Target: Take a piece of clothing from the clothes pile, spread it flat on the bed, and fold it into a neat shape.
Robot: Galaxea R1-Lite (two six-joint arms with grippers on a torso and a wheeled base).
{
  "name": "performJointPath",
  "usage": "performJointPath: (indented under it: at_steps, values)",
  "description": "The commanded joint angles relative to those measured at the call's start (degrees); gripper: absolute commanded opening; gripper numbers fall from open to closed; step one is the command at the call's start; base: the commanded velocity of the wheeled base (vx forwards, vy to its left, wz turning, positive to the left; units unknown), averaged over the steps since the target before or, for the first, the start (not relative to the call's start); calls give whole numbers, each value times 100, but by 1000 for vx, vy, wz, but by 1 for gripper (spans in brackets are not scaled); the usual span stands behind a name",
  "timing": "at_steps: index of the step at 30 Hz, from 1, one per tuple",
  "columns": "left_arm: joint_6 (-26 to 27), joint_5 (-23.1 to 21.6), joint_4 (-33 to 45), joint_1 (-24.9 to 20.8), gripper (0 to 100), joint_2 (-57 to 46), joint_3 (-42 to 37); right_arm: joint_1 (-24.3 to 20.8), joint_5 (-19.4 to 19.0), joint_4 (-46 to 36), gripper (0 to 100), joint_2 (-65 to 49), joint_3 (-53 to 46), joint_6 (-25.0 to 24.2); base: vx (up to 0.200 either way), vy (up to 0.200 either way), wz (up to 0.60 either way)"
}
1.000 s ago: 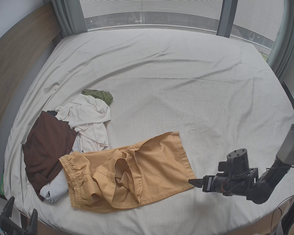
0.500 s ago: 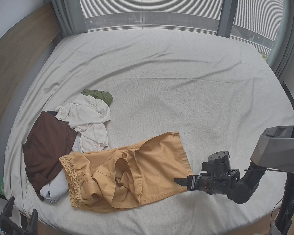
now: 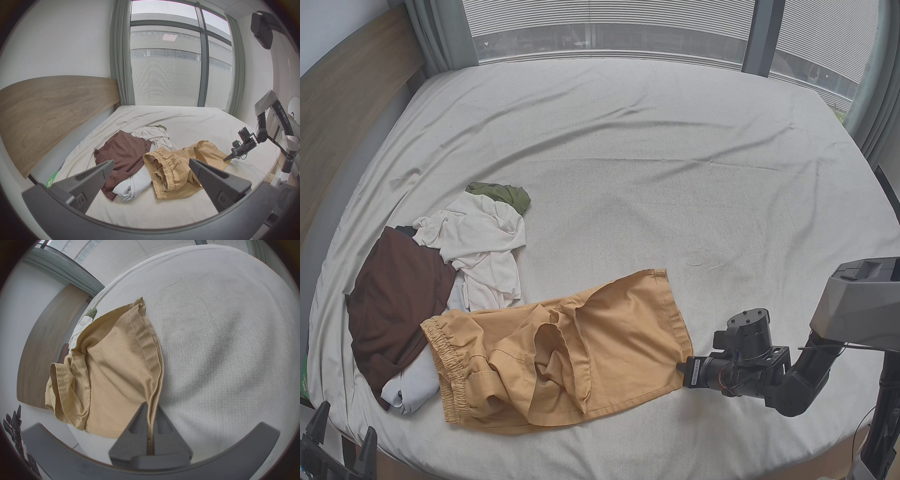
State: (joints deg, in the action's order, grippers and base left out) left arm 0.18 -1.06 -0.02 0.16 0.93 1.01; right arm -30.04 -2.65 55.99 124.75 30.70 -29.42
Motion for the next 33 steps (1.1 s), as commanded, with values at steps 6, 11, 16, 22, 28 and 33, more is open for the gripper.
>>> performJointPath:
  at_steps: [6, 11, 16, 22, 28, 33]
  values:
    - [-1, 1, 2, 2, 100, -93, -101, 270, 36, -18, 0, -627, -697, 59, 0, 0, 0]
    - [-1, 1, 2, 2, 100, -93, -101, 376, 36, -18, 0, -838, -916, 129, 0, 0, 0]
    - [-1, -8, 2, 2, 100, -93, -101, 596, 36, 35, 0, -979, -1294, 331, 0, 0, 0]
    - [-1, 1, 2, 2, 100, -93, -101, 850, 36, 61, 0, -1049, -1637, 445, 0, 0, 0]
    - [-1, -8, 2, 2, 100, -93, -101, 894, 45, 70, 0, -1093, -1927, 542, 0, 0, 0]
    - [-1, -8, 2, 2, 100, -93, -101, 912, 62, 79, 0, -1102, -2068, 542, 0, 0, 0]
